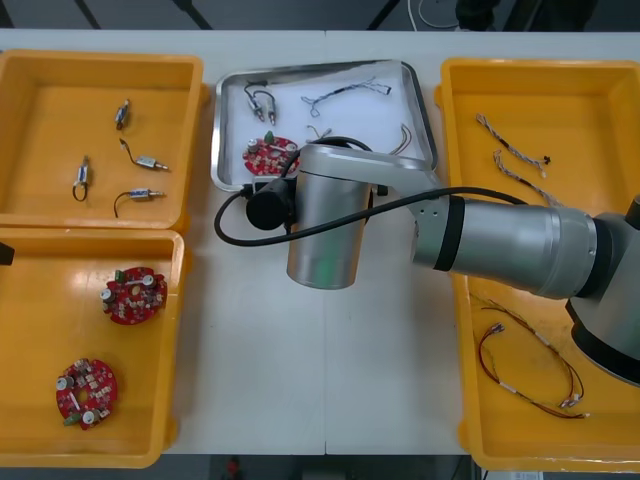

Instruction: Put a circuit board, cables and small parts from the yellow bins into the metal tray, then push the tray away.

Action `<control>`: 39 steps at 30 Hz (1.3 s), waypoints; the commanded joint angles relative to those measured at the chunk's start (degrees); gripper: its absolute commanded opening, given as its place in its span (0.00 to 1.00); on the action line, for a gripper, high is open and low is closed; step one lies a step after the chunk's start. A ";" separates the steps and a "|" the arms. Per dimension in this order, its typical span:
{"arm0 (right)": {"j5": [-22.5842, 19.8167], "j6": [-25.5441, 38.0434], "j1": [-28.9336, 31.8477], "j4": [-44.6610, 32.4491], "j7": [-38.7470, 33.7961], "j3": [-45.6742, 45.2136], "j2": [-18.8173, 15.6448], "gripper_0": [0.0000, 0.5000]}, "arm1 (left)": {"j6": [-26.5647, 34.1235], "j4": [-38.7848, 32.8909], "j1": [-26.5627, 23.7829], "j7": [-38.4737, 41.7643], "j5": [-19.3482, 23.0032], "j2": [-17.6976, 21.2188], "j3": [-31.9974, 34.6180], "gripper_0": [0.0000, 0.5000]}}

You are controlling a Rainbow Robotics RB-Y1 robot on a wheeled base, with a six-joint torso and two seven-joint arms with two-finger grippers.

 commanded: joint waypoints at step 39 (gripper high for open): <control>-7.01 3.71 -2.40 1.56 2.05 -11.31 3.77 1.00 | 0.38 -1.53 1.13 -2.68 0.46 1.11 1.78 1.00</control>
